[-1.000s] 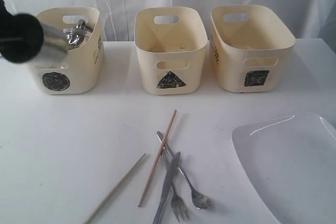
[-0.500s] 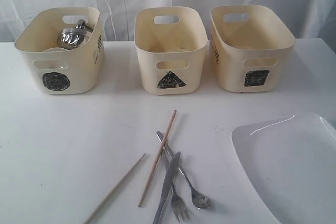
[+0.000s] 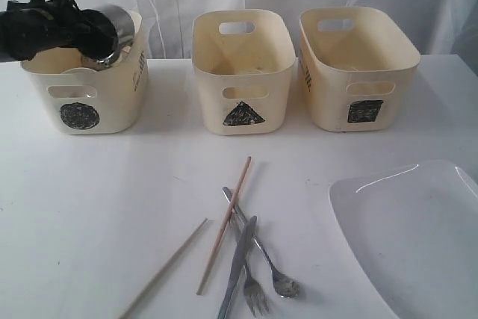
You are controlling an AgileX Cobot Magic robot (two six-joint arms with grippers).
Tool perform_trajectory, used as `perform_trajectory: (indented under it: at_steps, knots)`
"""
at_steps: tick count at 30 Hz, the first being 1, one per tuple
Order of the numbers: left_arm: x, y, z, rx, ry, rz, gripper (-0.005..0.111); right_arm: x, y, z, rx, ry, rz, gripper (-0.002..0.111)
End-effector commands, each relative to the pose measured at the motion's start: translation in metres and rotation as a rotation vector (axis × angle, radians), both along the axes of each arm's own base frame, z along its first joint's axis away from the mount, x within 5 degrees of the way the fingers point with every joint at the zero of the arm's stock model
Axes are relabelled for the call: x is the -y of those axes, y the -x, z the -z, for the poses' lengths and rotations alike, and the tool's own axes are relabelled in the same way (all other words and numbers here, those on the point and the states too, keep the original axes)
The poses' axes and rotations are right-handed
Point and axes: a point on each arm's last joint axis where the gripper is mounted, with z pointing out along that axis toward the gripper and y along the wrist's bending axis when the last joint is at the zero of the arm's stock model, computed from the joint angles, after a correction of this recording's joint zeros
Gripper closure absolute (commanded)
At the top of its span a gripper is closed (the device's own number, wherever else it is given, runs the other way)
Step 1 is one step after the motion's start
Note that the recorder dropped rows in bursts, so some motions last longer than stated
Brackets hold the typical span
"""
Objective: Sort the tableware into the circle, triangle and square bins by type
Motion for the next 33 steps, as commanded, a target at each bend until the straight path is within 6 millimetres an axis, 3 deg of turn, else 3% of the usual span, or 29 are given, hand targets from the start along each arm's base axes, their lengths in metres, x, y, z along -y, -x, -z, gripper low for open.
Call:
perform_trajectory:
  at_steps: [1,5,8,14,19,22,25,26,33]
  knots:
    - [0.000,0.002,-0.005,-0.032,0.019,-0.003,0.054,0.000,0.000,-0.001,0.012,0.009,-0.003,0.108]
    - [0.001,0.004,-0.001,-0.079,0.015,0.005,0.052,0.000,0.000,-0.001,0.012,0.009,-0.003,0.108]
    - [0.001,0.011,-0.011,-0.118,0.014,0.016,0.052,0.000,0.000,-0.001,0.012,0.009,-0.003,0.108]
    - [-0.008,0.039,-0.066,-0.091,-0.057,0.053,0.053,0.000,0.000,-0.001,0.012,0.009,-0.003,0.108]
    - [-0.020,0.081,-0.116,-0.125,-0.084,0.075,0.054,0.000,0.000,-0.001,0.012,0.009,-0.003,0.108]
    - [-0.029,0.112,-0.132,-0.263,-0.055,0.076,0.069,0.000,0.000,-0.001,0.012,0.009,-0.003,0.108]
    - [-0.044,0.141,-0.137,-0.421,-0.063,0.067,0.101,0.000,0.000,-0.001,0.012,0.009,-0.003,0.108]
    - [-0.051,0.147,-0.137,-0.445,-0.061,0.052,0.106,0.000,0.000,-0.001,0.012,0.009,-0.003,0.108]
    - [-0.108,0.185,-0.118,-0.460,0.199,-0.205,0.107,0.000,0.000,-0.001,0.012,0.009,-0.003,0.108]
